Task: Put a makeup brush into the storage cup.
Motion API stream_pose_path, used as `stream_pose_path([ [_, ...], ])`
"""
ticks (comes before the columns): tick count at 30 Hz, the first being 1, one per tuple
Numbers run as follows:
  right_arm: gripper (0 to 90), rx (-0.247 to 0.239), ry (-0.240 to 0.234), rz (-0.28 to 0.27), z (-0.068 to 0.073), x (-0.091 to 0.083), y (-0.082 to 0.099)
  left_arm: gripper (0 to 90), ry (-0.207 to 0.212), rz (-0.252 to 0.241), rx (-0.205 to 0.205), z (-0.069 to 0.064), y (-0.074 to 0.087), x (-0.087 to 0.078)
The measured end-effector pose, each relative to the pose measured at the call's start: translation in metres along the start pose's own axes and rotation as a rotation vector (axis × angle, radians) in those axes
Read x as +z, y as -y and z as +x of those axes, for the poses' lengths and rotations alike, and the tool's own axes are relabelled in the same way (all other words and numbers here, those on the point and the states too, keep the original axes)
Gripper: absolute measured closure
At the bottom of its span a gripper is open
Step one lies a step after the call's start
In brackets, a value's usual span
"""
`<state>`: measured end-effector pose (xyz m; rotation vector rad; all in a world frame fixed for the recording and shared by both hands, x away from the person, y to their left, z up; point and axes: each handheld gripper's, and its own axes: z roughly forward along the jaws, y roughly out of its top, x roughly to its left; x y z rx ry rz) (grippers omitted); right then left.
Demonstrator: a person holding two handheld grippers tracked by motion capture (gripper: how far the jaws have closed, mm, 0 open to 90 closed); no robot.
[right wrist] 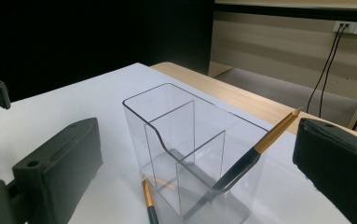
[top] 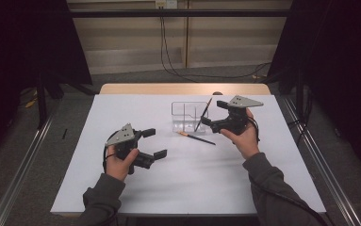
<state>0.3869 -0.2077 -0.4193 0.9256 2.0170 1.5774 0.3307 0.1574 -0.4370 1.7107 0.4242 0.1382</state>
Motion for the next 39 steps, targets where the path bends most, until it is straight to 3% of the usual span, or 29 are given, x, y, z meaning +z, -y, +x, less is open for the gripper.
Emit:
stream_pose_path([
  [10, 1.2, -0.019, -0.007, 0.034, -0.0012, -0.0019, -0.0029, 3.7, -0.004, -0.006, -0.009, -0.0001, 0.0001, -0.0002],
  [19, 1.1, -0.025, -0.029, 0.114, -0.0027, -0.0011, -0.0034, 3.6, -0.003, 0.000, -0.004, 0.0007, 0.0003, -0.0005],
  [39, 1.5, -0.033, -0.064, 0.222, -0.0051, -0.0028, -0.0093, 3.7, -0.004, -0.004, -0.015, 0.0008, 0.0006, -0.0006],
])
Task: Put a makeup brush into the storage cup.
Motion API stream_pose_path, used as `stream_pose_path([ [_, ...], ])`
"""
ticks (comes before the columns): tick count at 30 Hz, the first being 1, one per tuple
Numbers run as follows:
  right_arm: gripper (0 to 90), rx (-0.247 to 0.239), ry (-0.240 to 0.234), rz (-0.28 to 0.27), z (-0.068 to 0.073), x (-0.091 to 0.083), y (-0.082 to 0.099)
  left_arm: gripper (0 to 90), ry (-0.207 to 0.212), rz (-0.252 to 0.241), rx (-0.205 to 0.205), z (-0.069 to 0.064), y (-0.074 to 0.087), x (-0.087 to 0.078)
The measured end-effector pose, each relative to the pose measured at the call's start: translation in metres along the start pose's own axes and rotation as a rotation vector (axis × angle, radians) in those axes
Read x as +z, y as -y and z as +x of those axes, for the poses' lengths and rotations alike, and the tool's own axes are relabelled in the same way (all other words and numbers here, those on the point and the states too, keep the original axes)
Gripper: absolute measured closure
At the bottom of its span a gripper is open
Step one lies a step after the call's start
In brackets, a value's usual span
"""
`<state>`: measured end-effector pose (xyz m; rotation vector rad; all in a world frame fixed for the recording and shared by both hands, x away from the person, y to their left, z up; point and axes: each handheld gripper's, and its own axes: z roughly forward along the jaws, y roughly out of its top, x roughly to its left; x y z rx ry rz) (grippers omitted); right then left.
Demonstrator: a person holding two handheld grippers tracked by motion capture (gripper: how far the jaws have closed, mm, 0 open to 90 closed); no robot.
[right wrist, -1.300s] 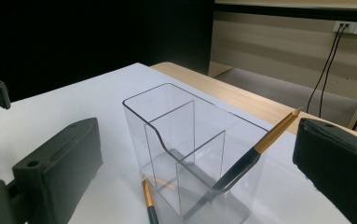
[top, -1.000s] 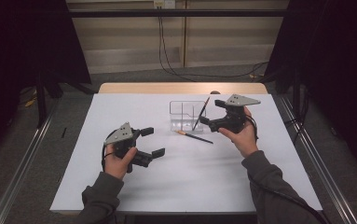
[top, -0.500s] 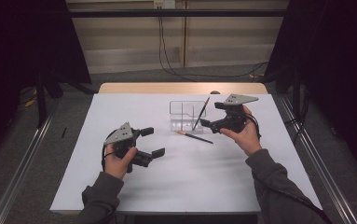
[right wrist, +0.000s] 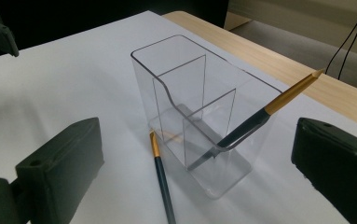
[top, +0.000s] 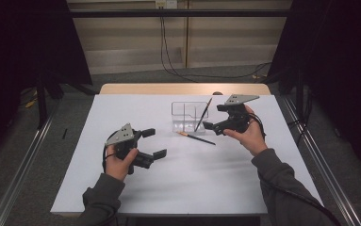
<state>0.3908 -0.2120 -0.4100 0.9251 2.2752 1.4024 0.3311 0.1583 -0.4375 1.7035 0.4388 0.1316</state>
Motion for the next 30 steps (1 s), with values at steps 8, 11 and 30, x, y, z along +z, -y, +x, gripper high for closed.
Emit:
stream_pose_path([
  [8, 1.5, 0.003, -0.020, 0.043, -0.0011, -0.0012, -0.0003, 3.7, 0.001, 0.002, -0.003, -0.0002, 0.0001, 0.0003],
  [11, 1.5, 0.003, -0.022, 0.056, -0.0012, -0.0012, -0.0003, 3.7, 0.000, 0.001, -0.004, -0.0001, 0.0002, 0.0003],
  [30, 1.4, -0.017, -0.035, 0.121, -0.0008, 0.0009, -0.0008, 3.6, -0.001, 0.001, 0.003, 0.0009, -0.0004, -0.0011],
])
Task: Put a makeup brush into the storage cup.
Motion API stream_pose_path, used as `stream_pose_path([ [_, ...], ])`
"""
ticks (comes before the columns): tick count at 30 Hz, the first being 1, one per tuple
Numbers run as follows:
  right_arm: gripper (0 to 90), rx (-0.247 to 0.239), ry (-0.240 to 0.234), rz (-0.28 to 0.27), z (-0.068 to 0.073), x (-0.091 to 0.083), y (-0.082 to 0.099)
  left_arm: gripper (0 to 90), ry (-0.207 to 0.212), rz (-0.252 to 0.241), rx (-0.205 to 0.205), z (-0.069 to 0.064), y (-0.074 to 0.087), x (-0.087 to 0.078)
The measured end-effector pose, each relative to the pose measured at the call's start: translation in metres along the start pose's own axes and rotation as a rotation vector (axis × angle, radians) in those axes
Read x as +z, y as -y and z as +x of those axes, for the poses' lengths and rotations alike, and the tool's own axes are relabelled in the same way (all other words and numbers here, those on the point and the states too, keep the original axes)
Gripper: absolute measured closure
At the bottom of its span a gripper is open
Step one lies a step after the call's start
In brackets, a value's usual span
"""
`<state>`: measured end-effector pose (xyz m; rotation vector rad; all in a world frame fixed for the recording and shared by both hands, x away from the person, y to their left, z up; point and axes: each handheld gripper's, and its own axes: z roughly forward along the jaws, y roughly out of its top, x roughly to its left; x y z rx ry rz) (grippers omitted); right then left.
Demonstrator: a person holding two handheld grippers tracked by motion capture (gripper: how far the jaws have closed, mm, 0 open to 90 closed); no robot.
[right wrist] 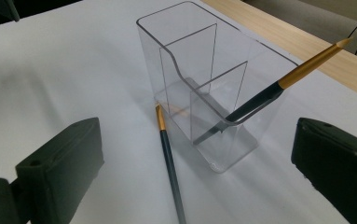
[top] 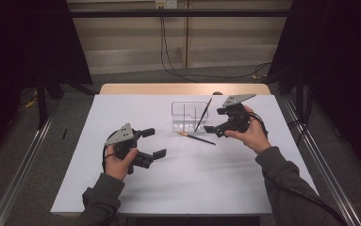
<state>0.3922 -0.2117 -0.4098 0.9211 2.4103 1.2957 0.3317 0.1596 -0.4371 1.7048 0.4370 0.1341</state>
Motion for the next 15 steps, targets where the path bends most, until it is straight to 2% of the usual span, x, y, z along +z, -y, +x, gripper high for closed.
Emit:
stream_pose_path([
  [9, 1.4, -0.021, -0.016, 0.049, 0.0008, 0.0032, -0.0020, 3.7, 0.002, 0.004, 0.001, 0.0018, 0.0011, -0.0005],
  [13, 1.5, -0.017, -0.032, 0.088, -0.0004, 0.0067, -0.0022, 3.7, -0.003, -0.001, -0.012, 0.0029, 0.0028, -0.0007],
  [15, 2.4, -0.029, -0.038, 0.113, 0.0000, 0.0093, -0.0029, 3.7, -0.003, 0.002, -0.005, 0.0043, 0.0033, -0.0015],
])
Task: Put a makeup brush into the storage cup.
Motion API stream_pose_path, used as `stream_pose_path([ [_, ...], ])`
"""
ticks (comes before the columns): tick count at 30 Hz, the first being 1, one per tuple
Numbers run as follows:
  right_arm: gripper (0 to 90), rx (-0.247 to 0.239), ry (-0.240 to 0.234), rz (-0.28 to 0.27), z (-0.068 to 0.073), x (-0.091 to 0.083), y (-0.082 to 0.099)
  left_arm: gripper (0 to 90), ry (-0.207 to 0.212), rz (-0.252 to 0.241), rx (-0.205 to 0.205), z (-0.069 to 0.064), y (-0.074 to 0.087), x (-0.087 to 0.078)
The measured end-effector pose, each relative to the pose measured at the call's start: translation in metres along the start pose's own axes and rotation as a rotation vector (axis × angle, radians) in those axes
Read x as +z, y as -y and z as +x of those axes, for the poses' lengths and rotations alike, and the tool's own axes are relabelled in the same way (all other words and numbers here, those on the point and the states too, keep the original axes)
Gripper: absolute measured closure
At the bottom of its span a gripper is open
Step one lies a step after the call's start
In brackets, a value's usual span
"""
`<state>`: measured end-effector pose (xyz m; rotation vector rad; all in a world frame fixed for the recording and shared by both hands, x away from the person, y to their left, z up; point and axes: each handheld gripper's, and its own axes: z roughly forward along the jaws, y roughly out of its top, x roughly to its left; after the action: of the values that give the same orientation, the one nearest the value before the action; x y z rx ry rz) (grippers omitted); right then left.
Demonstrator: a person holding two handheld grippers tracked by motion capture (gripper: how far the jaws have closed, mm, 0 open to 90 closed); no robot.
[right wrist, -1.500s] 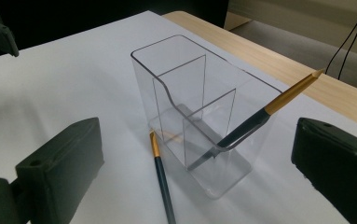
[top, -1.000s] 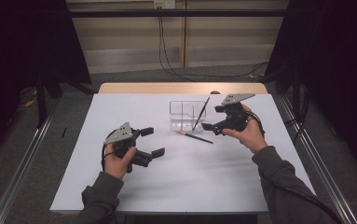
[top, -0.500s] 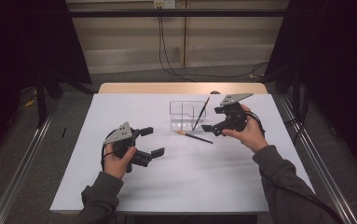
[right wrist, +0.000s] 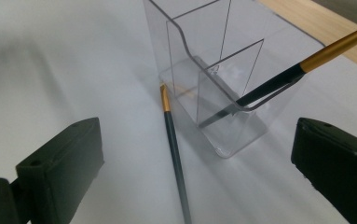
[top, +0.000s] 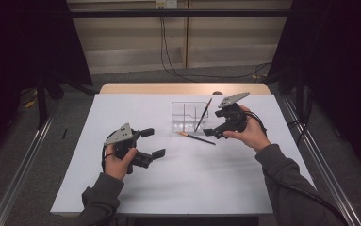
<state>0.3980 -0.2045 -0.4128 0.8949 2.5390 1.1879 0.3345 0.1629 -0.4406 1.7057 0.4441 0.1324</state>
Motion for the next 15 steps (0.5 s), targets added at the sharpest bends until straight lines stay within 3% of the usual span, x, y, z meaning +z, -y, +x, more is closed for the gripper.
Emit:
stream_pose_path([
  [10, 3.4, -0.016, -0.013, 0.112, 0.003, 0.014, -0.007, 3.7, 0.003, -0.002, -0.001, 0.003, 0.000, -0.003],
  [15, 3.6, -0.011, -0.026, 0.133, 0.004, 0.017, -0.010, 3.7, 0.013, -0.010, -0.006, 0.005, 0.000, -0.002],
])
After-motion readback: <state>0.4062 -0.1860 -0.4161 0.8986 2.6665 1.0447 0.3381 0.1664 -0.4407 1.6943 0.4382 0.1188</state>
